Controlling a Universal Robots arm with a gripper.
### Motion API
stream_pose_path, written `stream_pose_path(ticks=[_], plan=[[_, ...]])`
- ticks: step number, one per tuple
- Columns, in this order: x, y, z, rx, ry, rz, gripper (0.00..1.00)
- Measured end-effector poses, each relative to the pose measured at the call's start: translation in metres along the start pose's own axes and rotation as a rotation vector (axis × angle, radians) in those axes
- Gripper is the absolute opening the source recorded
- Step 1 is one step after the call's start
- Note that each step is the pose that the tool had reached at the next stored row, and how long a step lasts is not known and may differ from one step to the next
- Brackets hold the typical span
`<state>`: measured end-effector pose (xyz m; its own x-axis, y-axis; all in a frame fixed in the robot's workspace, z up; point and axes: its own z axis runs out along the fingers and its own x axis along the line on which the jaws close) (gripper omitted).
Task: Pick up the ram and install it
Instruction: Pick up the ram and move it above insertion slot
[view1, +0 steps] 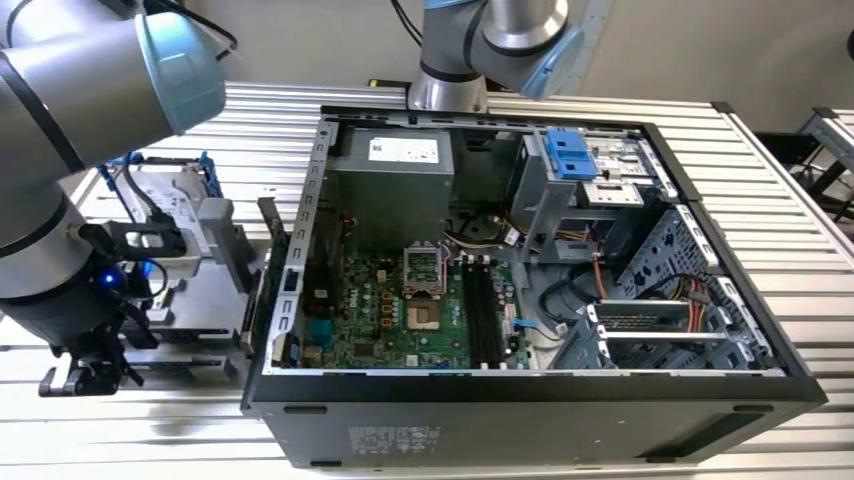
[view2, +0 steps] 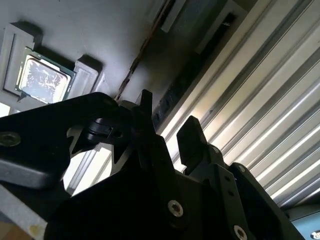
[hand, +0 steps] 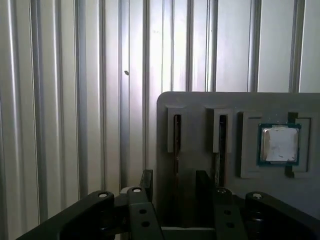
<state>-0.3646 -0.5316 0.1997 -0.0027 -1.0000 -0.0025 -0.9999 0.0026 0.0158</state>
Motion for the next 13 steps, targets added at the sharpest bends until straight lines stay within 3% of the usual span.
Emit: stream_pose_path(ticks=[5,13], plan=[[-0.0019,-0.0001,0.0038,0.0002,-0.0002,0.0,1.0],[-0.0019,0.0,0.0039,0.0001,0.0002,0.0,1.0]])
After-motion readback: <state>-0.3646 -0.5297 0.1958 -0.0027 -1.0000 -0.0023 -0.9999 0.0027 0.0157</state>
